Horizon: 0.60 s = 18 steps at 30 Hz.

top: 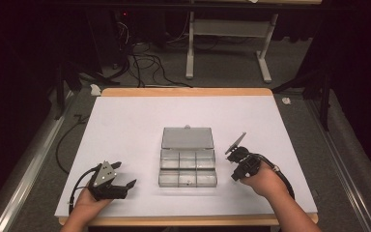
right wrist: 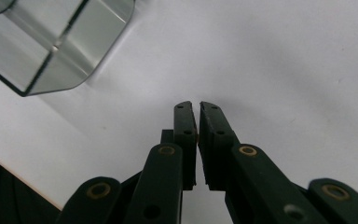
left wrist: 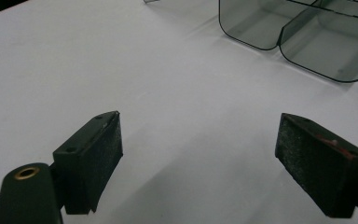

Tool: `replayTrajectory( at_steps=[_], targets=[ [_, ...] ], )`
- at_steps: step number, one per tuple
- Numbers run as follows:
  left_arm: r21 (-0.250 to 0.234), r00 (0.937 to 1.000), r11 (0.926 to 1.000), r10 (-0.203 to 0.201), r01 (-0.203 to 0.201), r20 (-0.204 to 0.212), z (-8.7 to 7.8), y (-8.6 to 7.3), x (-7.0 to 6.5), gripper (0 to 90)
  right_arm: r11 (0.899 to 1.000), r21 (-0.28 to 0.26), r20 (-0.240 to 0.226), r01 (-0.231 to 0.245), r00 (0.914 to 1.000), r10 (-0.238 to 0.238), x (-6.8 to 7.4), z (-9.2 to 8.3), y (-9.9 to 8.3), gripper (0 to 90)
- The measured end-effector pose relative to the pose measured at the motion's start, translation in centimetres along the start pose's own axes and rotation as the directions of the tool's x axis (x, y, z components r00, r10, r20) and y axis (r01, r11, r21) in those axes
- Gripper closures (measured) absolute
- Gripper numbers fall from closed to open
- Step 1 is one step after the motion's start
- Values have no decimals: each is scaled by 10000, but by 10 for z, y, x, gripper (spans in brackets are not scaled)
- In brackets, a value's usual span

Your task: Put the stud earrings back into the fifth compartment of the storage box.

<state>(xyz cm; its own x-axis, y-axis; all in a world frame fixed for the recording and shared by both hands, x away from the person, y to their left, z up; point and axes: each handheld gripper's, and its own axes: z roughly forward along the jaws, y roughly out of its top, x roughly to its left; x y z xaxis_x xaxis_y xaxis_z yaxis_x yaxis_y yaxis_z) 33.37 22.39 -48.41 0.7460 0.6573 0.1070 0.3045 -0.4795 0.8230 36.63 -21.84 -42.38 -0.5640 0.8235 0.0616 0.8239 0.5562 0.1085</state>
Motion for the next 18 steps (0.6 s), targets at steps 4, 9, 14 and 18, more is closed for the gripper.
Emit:
replayTrajectory(
  at_steps=[4, 9, 14, 18],
  targets=[
    [-10, 10000, 10000, 2, -2, 1, 0, 0, 0, 154, 9997, -42, 3, 227, 9997, -227, 2, -4, 3, 865],
    [-17, 10000, 10000, 9, -9, -8, 0, 0, 0, 154, 9994, -98, -67, 344, 9994, -345, 8, -10, 7, 864],
    [-31, 10000, 10000, -11, 11, -2, 0, 0, 0, 154, 9990, -137, -46, 419, 9991, -420, 13, -18, 11, 864],
    [-33, 10000, 10000, -15, 15, -1, 0, 0, 0, 154, 9984, -145, -21, 552, 9985, -552, 18, -24, 15, 864]
  ],
)
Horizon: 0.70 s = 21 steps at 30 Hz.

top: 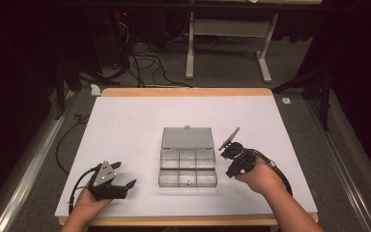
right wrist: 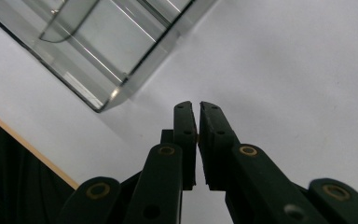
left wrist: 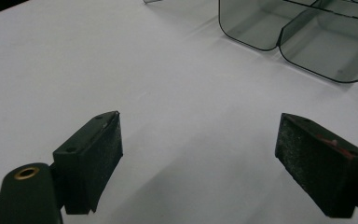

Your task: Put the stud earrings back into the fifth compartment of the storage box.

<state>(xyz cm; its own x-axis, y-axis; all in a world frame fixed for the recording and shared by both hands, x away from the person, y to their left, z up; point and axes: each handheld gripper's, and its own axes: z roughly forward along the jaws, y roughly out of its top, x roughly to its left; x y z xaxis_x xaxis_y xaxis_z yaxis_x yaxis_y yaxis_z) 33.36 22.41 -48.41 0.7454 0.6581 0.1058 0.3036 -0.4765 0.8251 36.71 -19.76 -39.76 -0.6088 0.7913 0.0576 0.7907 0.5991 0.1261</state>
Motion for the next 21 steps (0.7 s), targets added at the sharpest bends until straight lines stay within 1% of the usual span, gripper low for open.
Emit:
replayTrajectory(
  at_steps=[2, 3, 4, 6, 7, 8, 11, 13, 14, 17, 18, 19, 21],
  targets=[
    [-7, 10000, 10000, -3, 3, 0, 0, 0, 0, 154, 10000, -18, -28, 45, 10000, -45, 3, -3, 3, 864],
    [-9, 10000, 10000, -4, 4, -2, 0, 0, 0, 154, 9999, -48, -85, 139, 9999, -139, 5, -4, 5, 864],
    [-7, 10000, 10000, -2, 2, -1, 0, 0, 0, 154, 9999, -1, -120, -109, 9999, 109, 8, -5, 5, 864],
    [-11, 10000, 10000, -9, 9, 0, 0, 0, 0, 154, 10000, -15, -118, 23, 9999, -24, 11, -7, 9, 864],
    [-9, 10000, 10000, -9, 9, 0, 0, 0, 0, 154, 9999, -51, -95, 162, 9998, -163, 13, -7, 11, 864],
    [-5, 10000, 10000, -6, 6, 1, 0, 0, 0, 154, 10000, -18, -131, 63, 9999, -63, 15, -8, 12, 864],
    [-22, 10000, 10000, -10, 10, -4, 0, 0, 0, 154, 9998, -18, -113, 222, 9997, -222, 21, -9, 18, 864],
    [-22, 10000, 10000, 0, 0, 2, 0, 0, 0, 154, 9999, 21, -136, 171, 9998, -170, 26, -10, 22, 864],
    [-23, 10000, 10000, 1, -1, 2, 0, 0, 0, 154, 9987, -52, -105, 502, 9987, -503, 26, -9, 24, 864],
    [-30, 10000, 10000, 6, -6, 0, 0, 0, 0, 154, 9979, -44, -126, 640, 9979, -641, 32, -8, 28, 864],
    [-32, 10000, 10000, 6, -6, -1, 0, 0, 0, 154, 9967, -81, -129, 811, 9966, -812, 32, -7, 30, 864],
    [-31, 10000, 10000, 7, -7, 5, 0, 0, 0, 154, 9975, -34, -163, 700, 9974, -700, 35, -7, 31, 864],
    [-33, 10000, 10000, 4, -4, 12, 0, 0, 0, 154, 9952, -93, -142, 978, 9951, -980, 36, -5, 35, 864]
  ],
)
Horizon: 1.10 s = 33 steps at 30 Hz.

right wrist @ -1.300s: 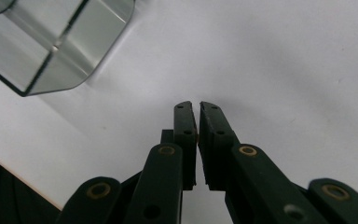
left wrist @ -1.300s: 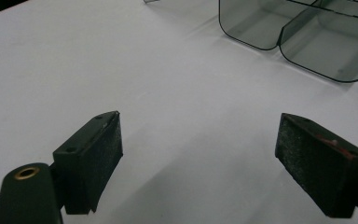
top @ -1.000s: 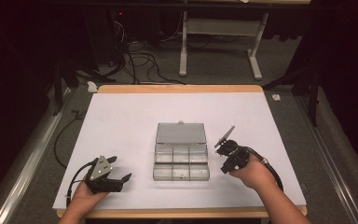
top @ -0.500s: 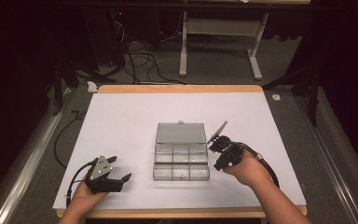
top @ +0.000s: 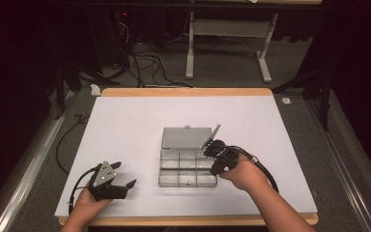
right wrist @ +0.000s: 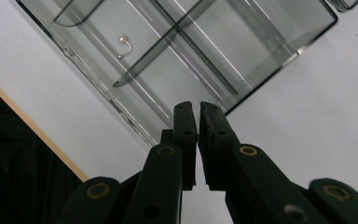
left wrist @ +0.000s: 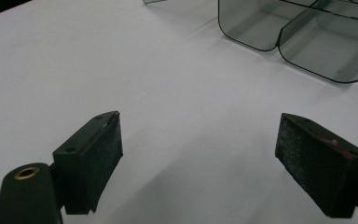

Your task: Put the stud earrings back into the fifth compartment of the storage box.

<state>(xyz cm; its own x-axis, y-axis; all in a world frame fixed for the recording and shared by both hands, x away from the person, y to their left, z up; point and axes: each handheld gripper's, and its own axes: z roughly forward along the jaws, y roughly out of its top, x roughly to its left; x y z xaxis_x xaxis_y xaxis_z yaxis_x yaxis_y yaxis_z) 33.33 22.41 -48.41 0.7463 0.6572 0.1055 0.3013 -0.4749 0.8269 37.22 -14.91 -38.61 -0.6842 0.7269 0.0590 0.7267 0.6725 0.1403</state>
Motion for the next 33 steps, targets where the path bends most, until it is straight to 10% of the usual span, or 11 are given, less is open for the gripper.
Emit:
replayTrajectory(
  at_steps=[33],
  targets=[
    [-10, 10000, 10000, -2, 2, 18, 0, 0, 0, 153, 9938, 64, -482, 1107, 9927, -1102, 38, 25, 47, 864]
  ],
)
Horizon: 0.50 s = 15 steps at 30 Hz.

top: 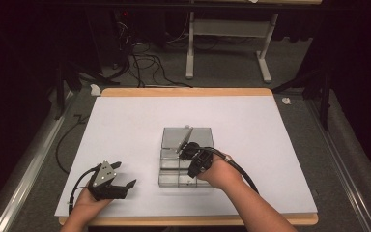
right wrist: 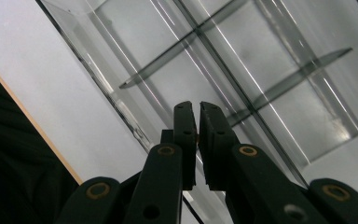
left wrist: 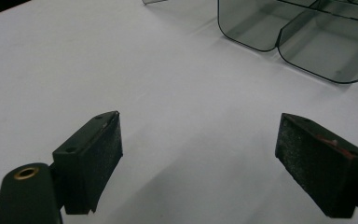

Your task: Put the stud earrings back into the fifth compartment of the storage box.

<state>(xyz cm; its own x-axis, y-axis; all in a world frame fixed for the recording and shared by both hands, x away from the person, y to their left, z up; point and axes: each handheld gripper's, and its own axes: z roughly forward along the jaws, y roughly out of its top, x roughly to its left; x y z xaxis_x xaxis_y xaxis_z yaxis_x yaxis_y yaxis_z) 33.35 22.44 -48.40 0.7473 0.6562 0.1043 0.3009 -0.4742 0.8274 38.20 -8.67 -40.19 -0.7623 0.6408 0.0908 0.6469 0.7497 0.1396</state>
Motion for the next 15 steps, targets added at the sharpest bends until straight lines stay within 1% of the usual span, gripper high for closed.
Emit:
replayTrajectory(
  at_steps=[1, 3, 8, 9, 10, 11, 15],
  targets=[
    [-2, 10000, 10000, -2, 2, 1, 0, 0, 0, 153, 9999, 30, -20, -126, 9999, 126, 2, 1, 1, 864],
    [-3, 10000, 10000, 2, -2, 4, 0, 0, 0, 153, 9999, 25, -71, 134, 9999, -134, 2, 4, 4, 864],
    [2, 10000, 10000, 15, -15, 2, 0, 0, 0, 153, 9997, 145, -113, 196, 9997, -195, 5, 12, 8, 864],
    [-5, 10000, 10000, 8, -8, 4, 0, 0, 0, 153, 9997, 219, -116, 54, 9999, -52, 7, 13, 9, 864],
    [0, 10000, 10000, 17, -17, 5, 0, 0, 0, 153, 9996, 171, -125, 209, 9997, -207, 6, 14, 9, 864],
    [2, 10000, 10000, 14, -14, 12, 0, 0, 0, 153, 9996, 160, -126, 237, 9996, -235, 5, 16, 9, 864],
    [6, 10000, 10000, 12, -12, 15, 0, 0, 0, 153, 9996, 260, -201, 103, 9997, -98, 4, 22, 9, 863]
  ],
)
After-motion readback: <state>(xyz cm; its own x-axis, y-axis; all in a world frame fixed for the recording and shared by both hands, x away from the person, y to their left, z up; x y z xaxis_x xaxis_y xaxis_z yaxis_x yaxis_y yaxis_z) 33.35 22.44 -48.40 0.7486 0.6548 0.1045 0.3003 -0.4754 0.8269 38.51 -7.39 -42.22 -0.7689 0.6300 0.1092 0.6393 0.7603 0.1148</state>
